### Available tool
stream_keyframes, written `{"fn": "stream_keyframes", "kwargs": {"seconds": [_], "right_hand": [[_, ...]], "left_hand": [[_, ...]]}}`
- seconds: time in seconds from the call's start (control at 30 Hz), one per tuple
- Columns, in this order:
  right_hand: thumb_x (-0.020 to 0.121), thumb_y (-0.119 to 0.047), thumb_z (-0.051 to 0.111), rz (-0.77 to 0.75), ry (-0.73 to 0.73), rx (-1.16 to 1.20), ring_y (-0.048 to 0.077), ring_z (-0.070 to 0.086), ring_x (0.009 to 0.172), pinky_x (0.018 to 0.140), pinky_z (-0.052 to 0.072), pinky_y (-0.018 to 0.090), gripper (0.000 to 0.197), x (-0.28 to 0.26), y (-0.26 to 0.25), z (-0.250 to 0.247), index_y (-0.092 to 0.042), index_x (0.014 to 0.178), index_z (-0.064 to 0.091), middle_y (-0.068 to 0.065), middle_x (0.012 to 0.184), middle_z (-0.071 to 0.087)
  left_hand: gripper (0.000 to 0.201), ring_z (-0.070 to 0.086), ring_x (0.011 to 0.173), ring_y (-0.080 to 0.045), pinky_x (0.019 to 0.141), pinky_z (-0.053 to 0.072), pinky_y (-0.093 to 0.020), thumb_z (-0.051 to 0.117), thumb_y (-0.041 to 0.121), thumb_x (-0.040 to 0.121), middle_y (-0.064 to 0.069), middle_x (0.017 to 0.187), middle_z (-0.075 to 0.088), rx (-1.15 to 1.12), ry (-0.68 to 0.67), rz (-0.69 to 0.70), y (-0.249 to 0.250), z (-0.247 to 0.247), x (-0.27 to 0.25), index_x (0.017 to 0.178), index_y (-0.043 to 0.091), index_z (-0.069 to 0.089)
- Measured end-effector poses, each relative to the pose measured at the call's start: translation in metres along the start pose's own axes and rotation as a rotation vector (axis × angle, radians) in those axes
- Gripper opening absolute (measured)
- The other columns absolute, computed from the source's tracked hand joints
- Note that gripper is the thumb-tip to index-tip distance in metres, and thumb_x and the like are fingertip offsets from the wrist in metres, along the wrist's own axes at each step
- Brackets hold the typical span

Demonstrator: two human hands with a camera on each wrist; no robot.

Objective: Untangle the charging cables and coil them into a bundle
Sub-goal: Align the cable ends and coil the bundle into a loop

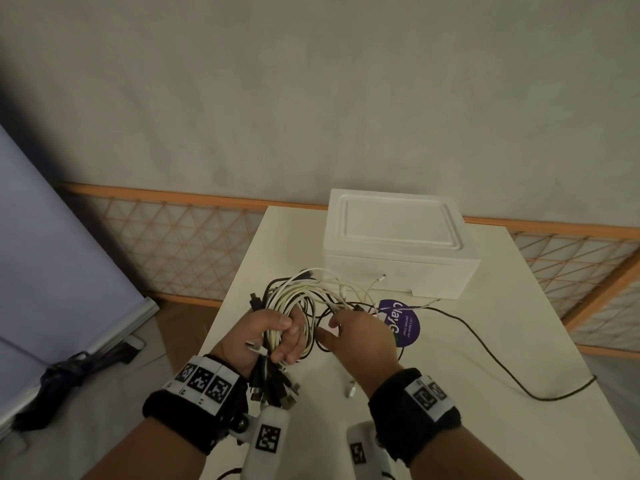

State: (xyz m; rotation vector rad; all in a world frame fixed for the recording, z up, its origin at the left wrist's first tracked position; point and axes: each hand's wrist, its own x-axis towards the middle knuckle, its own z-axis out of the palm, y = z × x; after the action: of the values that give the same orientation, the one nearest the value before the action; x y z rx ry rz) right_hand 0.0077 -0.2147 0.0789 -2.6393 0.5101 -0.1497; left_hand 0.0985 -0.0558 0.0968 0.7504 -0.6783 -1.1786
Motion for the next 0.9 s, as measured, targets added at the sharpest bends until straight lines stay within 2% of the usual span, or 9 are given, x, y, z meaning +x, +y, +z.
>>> {"fn": "stream_keyframes", "kwargs": {"seconds": [0.17,0.3,0.37,0.43,0.5,0.6,0.73,0.83,0.9], "right_hand": [[0.087,-0.051,0.050,0.013,0.077,-0.069,0.020,0.063,0.083,0.066,0.045,0.029,0.033,0.010,-0.001,0.007,-0.020,0.092,0.060,-0.002,0.090,0.065],[0.095,-0.034,0.045,-0.165,0.137,-0.007,0.024,0.062,0.085,0.069,0.049,0.034,0.024,0.010,0.021,0.016,-0.017,0.098,0.062,0.003,0.094,0.066],[0.092,-0.024,0.052,-0.274,0.030,-0.100,0.021,0.063,0.087,0.071,0.052,0.034,0.016,0.001,0.039,0.022,-0.019,0.100,0.065,0.000,0.095,0.066],[0.076,-0.012,0.070,-0.326,-0.014,-0.133,0.016,0.066,0.074,0.059,0.053,0.027,0.017,-0.011,0.061,0.027,-0.024,0.089,0.070,-0.006,0.082,0.066],[0.067,-0.011,0.079,-0.293,0.003,-0.099,0.012,0.064,0.064,0.050,0.050,0.023,0.022,-0.019,0.079,0.031,-0.028,0.079,0.070,-0.010,0.073,0.064],[0.082,-0.019,0.067,-0.280,0.039,-0.044,0.013,0.061,0.080,0.065,0.050,0.025,0.009,-0.021,0.083,0.027,-0.025,0.087,0.071,-0.008,0.085,0.063],[0.084,-0.024,0.060,-0.285,0.055,0.171,0.008,0.057,0.088,0.080,0.050,0.028,0.015,-0.022,0.058,0.016,-0.024,0.098,0.067,-0.010,0.095,0.063],[0.090,-0.037,0.058,-0.073,-0.196,0.422,0.009,0.060,0.067,0.068,0.052,0.030,0.022,-0.022,0.031,0.002,-0.027,0.109,0.058,-0.006,0.075,0.066],[0.093,-0.038,0.054,-0.003,-0.228,0.506,0.009,0.058,0.058,0.059,0.050,0.026,0.023,-0.019,0.022,0.001,-0.028,0.114,0.056,-0.006,0.062,0.064]], "left_hand": [[0.013,0.059,0.061,-0.012,0.061,0.046,-0.020,0.054,0.022,0.085,0.006,0.056,0.061,0.072,0.050,0.056,-0.004,0.005,-0.001,0.080,0.015,0.064],[0.002,0.061,0.046,-0.013,0.047,0.049,-0.017,0.068,0.011,0.054,-0.001,0.046,0.059,0.137,0.416,0.030,0.009,0.019,-0.004,0.053,0.012,0.067],[0.006,0.061,0.043,-0.011,0.044,0.047,-0.015,0.066,0.004,0.057,-0.002,0.046,0.060,0.117,0.575,0.104,0.017,0.013,-0.010,0.052,0.007,0.064],[0.013,0.063,0.057,-0.018,0.056,0.050,-0.022,0.053,0.005,0.082,-0.002,0.052,0.060,0.019,0.360,0.132,0.021,0.009,-0.007,0.072,0.003,0.061],[0.015,0.059,0.058,-0.018,0.060,0.046,-0.025,0.054,0.017,0.084,0.000,0.052,0.058,0.050,0.265,0.139,0.014,0.005,-0.010,0.077,0.007,0.062],[0.014,0.055,0.055,-0.016,0.058,0.045,-0.024,0.061,0.024,0.079,0.002,0.047,0.054,0.046,0.202,0.037,0.000,0.000,-0.008,0.072,0.012,0.063],[0.012,0.056,0.054,-0.017,0.057,0.046,-0.024,0.063,0.023,0.076,0.001,0.046,0.054,0.076,0.210,0.027,-0.004,0.010,0.000,0.071,0.012,0.063],[0.005,0.061,0.052,-0.016,0.055,0.049,-0.023,0.072,0.019,0.064,0.001,0.047,0.057,0.107,0.316,-0.005,-0.006,0.019,0.004,0.064,0.014,0.069],[0.007,0.061,0.054,-0.014,0.057,0.050,-0.023,0.068,0.018,0.071,0.002,0.050,0.059,0.119,0.268,0.013,-0.006,0.028,0.006,0.072,0.011,0.066]]}}
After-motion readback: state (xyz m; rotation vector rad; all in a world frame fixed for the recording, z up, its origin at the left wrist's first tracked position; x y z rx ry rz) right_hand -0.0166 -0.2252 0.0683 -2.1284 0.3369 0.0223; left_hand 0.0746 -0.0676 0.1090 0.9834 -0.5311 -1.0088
